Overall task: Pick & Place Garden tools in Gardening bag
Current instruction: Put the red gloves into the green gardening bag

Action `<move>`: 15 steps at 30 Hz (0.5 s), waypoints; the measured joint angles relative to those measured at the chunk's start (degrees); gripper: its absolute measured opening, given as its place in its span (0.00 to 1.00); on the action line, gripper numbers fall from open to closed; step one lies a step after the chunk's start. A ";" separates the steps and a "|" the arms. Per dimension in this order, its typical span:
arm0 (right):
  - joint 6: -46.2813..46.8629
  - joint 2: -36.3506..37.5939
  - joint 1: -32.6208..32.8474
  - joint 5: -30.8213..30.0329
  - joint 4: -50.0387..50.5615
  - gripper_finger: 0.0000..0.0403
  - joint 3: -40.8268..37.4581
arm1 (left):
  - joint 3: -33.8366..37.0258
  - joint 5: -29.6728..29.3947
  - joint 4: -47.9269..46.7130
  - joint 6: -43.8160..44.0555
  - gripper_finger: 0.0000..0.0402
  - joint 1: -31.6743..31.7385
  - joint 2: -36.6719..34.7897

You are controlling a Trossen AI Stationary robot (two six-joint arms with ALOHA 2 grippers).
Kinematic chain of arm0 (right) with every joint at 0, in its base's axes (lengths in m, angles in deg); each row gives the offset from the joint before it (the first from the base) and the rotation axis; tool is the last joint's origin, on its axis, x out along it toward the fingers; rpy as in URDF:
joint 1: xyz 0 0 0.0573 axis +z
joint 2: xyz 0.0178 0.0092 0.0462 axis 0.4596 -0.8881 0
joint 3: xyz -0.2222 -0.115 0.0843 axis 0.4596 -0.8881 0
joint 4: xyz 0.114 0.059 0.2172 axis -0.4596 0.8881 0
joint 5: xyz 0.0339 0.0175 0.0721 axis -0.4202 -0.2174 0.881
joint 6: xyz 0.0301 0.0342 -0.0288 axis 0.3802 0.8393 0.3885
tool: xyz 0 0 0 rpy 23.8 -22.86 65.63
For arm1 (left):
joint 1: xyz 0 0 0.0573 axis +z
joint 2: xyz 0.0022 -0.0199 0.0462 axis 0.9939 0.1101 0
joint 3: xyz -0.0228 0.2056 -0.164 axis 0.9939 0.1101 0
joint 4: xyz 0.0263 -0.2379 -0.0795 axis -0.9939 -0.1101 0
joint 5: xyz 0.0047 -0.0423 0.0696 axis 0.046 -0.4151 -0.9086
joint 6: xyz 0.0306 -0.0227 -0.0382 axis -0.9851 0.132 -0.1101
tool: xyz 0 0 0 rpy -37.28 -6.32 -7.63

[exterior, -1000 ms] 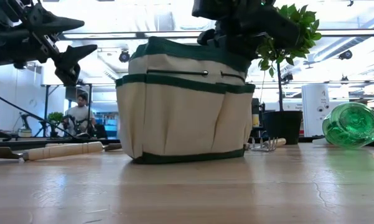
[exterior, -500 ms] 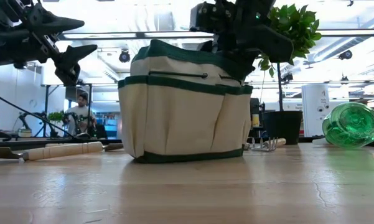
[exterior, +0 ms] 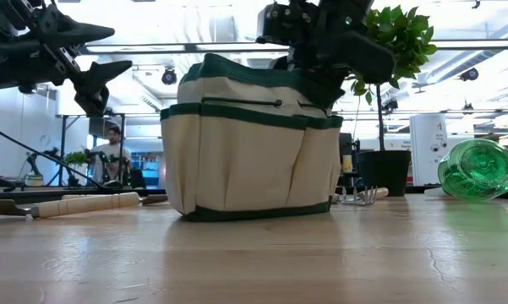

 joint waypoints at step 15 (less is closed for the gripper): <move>2.23 0.00 0.00 -0.59 -0.47 0.31 0.00 | 0.00 -0.01 0.02 -0.02 0.61 0.00 0.00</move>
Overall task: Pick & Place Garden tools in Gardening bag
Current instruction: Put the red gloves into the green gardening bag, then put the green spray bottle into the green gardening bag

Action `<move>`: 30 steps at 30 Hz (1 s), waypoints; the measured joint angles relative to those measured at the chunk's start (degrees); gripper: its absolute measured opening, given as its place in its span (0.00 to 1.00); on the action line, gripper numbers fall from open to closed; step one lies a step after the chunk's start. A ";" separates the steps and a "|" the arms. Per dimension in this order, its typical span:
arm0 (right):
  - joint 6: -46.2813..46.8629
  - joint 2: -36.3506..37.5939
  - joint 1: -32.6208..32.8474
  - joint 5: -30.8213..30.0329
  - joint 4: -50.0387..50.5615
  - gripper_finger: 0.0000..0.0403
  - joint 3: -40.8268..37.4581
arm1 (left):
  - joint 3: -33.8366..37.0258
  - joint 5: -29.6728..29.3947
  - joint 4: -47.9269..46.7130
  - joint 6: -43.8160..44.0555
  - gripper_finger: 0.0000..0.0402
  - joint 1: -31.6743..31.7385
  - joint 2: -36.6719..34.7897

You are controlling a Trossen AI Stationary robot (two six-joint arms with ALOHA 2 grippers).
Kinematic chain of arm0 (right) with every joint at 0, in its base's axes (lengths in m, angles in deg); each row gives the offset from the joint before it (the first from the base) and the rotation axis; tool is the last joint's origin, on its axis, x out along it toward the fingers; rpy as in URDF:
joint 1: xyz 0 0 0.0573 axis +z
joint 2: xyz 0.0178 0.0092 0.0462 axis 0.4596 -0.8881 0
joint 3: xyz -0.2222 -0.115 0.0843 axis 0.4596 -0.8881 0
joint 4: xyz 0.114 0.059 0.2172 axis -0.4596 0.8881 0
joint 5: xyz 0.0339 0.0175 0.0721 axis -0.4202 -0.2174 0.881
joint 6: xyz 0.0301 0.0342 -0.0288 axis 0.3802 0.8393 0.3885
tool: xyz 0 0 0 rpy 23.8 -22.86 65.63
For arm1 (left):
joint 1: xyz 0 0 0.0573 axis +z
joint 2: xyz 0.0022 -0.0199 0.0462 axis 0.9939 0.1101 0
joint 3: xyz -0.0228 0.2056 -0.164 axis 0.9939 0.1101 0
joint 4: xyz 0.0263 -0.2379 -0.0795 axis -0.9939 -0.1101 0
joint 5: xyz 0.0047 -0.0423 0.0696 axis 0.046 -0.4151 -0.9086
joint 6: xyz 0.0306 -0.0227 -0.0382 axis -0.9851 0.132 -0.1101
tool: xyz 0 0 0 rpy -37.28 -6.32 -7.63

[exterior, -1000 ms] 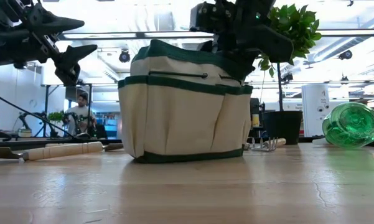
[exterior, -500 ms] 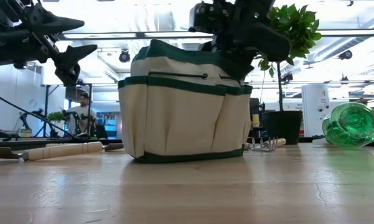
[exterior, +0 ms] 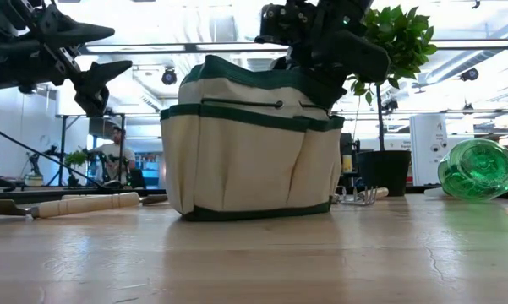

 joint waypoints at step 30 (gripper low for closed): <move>2.27 12.67 1.81 -2.31 -6.32 0.19 -3.04 | 0.00 0.02 -0.13 0.00 0.61 -0.02 0.00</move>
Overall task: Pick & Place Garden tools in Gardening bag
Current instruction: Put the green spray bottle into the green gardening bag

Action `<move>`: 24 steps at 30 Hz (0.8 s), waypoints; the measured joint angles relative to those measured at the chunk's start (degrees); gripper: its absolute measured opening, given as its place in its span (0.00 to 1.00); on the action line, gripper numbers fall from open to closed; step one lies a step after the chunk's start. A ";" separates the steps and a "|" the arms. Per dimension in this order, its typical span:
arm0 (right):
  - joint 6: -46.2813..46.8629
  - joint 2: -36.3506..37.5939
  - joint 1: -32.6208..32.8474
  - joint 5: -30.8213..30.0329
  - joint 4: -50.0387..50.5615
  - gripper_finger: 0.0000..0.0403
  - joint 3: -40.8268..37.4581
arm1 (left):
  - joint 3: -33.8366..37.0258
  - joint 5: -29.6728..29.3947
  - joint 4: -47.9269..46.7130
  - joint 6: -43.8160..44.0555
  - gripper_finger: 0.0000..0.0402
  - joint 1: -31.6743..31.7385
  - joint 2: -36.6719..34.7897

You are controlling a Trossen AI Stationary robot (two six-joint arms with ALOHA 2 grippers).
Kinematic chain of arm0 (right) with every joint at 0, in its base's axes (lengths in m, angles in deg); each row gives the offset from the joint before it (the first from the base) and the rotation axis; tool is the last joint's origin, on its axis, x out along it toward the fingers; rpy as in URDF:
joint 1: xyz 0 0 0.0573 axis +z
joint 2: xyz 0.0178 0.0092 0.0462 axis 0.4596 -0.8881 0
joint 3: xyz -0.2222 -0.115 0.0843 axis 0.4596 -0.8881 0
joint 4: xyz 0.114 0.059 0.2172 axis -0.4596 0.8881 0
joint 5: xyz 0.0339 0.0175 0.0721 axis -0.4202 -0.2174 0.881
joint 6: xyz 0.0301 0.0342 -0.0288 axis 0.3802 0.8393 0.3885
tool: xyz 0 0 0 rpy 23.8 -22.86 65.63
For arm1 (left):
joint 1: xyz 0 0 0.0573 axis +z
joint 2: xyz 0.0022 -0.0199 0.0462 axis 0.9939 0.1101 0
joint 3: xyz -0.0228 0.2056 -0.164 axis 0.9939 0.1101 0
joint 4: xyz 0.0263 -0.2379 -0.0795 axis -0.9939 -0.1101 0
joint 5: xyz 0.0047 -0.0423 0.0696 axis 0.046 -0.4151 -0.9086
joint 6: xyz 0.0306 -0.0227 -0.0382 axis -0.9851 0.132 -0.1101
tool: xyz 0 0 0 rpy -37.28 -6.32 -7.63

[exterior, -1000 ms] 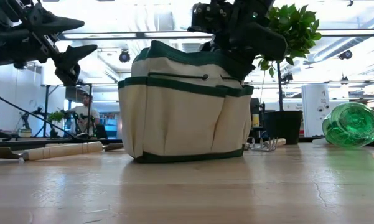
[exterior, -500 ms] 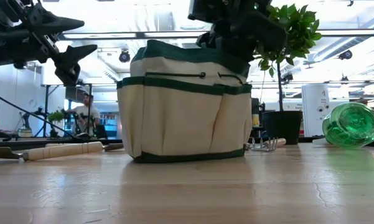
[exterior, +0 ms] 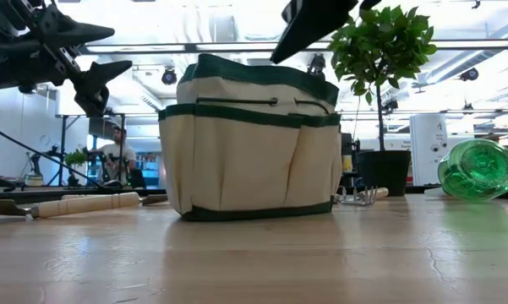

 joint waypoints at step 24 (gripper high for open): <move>11.43 40.59 -0.02 -27.85 -18.46 0.13 -28.21 | 0.00 -0.01 -1.37 0.02 0.61 0.01 0.11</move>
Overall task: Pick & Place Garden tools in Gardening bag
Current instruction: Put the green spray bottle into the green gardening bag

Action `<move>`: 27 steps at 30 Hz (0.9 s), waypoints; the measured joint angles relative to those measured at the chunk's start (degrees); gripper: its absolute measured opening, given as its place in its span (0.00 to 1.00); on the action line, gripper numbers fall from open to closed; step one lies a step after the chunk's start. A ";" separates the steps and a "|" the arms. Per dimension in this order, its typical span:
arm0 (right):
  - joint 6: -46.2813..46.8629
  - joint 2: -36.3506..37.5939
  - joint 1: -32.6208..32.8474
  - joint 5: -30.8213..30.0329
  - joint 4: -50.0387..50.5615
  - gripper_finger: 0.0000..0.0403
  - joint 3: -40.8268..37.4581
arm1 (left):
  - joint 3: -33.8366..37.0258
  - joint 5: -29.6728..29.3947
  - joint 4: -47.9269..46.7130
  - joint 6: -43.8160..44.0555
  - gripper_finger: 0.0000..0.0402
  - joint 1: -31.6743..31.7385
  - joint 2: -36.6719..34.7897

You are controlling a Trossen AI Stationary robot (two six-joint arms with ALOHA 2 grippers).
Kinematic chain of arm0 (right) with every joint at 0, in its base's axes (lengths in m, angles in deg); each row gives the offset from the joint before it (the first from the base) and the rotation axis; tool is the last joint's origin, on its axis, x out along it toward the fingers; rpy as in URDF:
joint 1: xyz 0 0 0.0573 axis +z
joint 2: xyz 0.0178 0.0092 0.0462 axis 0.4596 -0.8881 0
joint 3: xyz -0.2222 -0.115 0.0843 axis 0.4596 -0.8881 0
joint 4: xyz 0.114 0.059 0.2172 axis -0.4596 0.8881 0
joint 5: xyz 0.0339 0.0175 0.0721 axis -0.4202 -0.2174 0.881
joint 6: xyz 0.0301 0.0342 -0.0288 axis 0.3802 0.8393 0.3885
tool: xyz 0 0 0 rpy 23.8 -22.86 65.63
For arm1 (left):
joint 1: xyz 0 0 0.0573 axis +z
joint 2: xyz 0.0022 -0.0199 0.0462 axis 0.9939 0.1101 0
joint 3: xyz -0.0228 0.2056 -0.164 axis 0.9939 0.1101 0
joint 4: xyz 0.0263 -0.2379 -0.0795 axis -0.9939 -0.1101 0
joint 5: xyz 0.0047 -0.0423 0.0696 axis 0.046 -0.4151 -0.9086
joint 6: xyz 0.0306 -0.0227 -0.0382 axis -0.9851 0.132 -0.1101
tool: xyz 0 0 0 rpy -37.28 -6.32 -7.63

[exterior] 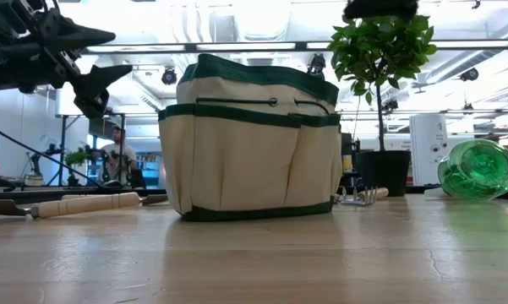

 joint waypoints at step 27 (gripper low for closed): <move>16.96 11.22 -4.79 -9.10 19.73 0.13 -5.62 | 0.00 -0.02 -0.05 0.01 0.61 0.01 0.00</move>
